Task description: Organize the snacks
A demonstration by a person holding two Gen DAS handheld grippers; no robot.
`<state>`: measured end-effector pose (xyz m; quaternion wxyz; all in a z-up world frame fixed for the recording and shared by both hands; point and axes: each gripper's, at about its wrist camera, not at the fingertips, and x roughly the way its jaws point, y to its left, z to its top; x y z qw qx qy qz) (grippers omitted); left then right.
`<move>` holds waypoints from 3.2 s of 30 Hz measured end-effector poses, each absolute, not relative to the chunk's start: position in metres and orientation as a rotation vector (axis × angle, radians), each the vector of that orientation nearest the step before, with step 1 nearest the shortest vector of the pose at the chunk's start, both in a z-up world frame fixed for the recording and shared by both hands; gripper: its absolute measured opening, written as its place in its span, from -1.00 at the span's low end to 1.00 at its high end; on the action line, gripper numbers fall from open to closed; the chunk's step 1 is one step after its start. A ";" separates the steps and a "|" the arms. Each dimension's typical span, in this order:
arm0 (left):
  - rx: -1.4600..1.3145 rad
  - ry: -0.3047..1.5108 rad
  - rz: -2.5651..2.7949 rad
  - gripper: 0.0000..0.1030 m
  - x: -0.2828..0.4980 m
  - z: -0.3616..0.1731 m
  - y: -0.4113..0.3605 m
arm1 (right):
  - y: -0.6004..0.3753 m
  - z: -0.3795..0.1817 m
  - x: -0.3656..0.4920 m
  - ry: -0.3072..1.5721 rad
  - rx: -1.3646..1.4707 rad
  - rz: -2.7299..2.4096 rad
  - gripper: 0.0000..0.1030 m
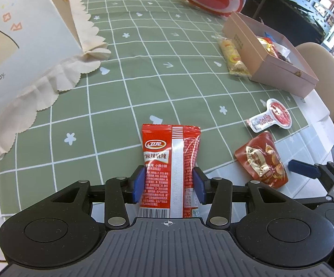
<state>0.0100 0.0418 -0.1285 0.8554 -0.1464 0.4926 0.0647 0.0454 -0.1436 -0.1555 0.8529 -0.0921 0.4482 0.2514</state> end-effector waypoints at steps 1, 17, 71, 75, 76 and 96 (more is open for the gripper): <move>-0.303 1.035 0.136 -0.03 0.010 -0.128 0.041 | -0.143 -0.156 0.045 0.939 -0.195 0.528 0.85; -0.174 1.046 0.092 0.00 0.009 -0.130 0.031 | -0.159 -0.131 0.057 0.929 -0.167 0.573 0.37; -0.348 0.906 -0.213 0.01 0.265 -0.086 -0.061 | -0.242 -0.048 0.345 0.729 -0.211 0.539 0.38; -0.410 0.866 -0.175 0.01 0.246 -0.073 -0.056 | -0.237 -0.066 0.362 0.789 -0.165 0.588 0.40; -0.462 0.837 -0.142 0.01 0.241 -0.072 -0.046 | -0.237 -0.070 0.365 0.823 -0.132 0.622 0.40; -0.311 0.977 0.056 0.01 0.256 -0.138 -0.006 | -0.244 -0.066 0.264 0.804 -0.194 0.576 0.66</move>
